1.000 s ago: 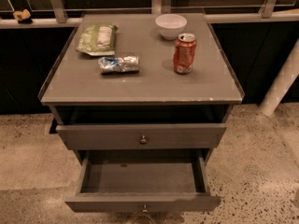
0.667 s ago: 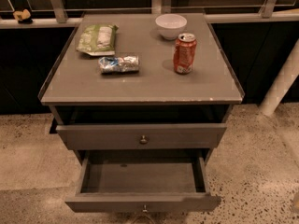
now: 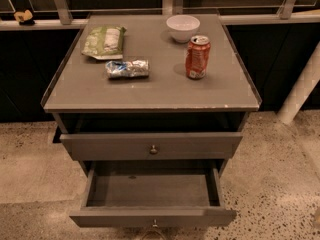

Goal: Close middle drawer

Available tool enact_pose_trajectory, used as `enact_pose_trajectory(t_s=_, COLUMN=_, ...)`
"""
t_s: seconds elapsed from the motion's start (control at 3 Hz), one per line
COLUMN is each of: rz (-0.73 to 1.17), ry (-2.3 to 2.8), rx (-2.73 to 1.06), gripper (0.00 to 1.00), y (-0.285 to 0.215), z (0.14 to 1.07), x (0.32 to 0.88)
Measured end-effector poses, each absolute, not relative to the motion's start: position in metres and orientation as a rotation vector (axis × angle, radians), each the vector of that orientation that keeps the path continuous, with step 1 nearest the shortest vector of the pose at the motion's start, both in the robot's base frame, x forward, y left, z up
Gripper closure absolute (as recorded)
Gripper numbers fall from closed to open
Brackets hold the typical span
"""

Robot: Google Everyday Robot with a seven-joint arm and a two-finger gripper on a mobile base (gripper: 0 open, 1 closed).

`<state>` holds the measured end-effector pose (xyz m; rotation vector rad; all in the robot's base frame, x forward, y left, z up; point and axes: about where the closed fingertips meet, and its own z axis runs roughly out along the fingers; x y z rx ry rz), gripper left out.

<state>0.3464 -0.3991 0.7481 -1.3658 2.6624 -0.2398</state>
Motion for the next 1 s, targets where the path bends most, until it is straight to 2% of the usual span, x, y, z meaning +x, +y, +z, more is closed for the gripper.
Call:
enact_pose_trajectory(t_s=0.33, rz=-0.232, ry=2.635, rx=-1.387, gripper=0.00, y=-0.396, z=0.752, x=0.341)
enact_pose_trajectory(t_s=1.0, rz=0.029, ry=2.525, rx=-1.495, gripper=0.00, y=-0.389, z=0.645, x=0.283)
